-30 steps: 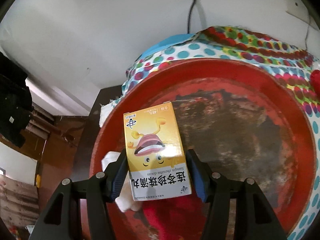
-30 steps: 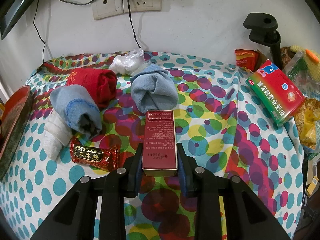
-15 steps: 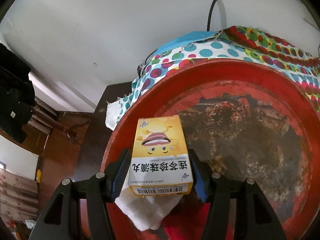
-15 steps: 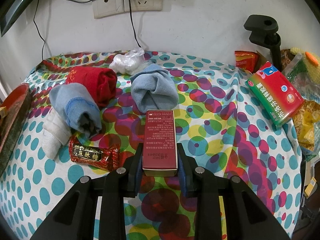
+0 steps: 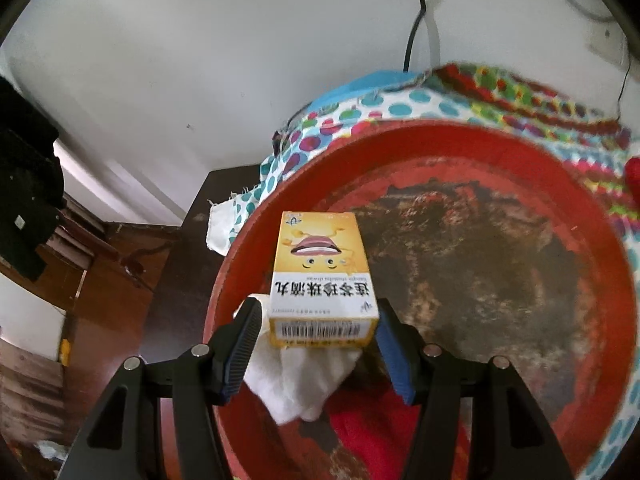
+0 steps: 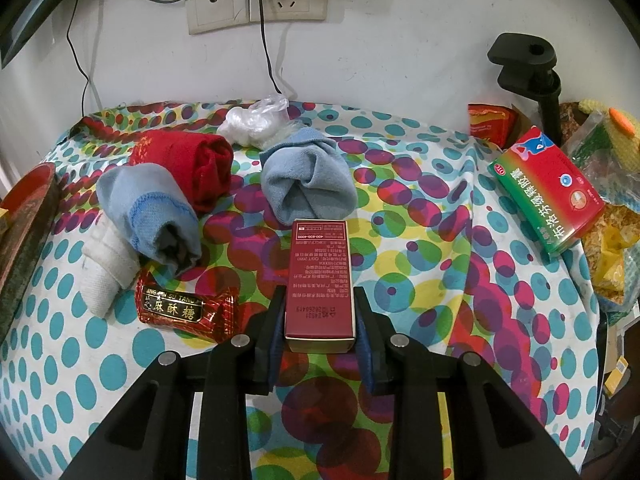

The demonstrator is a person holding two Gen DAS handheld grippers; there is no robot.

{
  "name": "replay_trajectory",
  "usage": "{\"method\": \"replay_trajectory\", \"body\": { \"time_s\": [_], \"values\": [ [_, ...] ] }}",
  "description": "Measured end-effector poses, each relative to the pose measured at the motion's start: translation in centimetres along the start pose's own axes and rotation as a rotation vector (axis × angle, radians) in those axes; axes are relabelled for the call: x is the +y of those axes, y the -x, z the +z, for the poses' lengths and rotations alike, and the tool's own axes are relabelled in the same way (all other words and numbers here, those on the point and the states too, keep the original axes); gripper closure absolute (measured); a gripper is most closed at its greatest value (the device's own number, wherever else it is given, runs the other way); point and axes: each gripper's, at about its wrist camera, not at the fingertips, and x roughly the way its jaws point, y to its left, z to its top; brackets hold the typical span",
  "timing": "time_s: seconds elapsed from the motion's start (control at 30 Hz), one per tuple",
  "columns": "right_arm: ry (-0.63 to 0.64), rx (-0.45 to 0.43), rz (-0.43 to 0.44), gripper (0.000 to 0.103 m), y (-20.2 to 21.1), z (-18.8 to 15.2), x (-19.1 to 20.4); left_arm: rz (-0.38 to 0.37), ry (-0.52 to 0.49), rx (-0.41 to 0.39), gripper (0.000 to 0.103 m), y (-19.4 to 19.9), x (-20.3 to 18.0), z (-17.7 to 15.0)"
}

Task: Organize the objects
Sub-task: 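Carry the yellow box with the left gripper onto the tray and release, then hold the red box in the right gripper and lift it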

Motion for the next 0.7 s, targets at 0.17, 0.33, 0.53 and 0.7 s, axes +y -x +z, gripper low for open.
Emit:
{"method": "replay_trajectory", "body": {
  "time_s": [0.17,0.33,0.53,0.7],
  "values": [
    [0.0,0.0,0.0,0.074,0.0,0.0,0.1,-0.008,0.023,-0.022,0.044,1.9,0.3,-0.9],
    [0.0,0.0,-0.005,0.074,0.0,0.1,0.1,-0.015,0.054,-0.066,0.044,4.3,-0.2,-2.7],
    [0.002,0.0,-0.008,0.073,0.0,0.1,0.1,0.001,0.066,-0.099,0.044,6.2,-1.3,-5.2],
    [0.0,0.001,-0.006,0.073,0.0,0.1,0.0,-0.01,0.113,-0.129,0.044,7.1,-1.9,-6.8]
  ]
}}
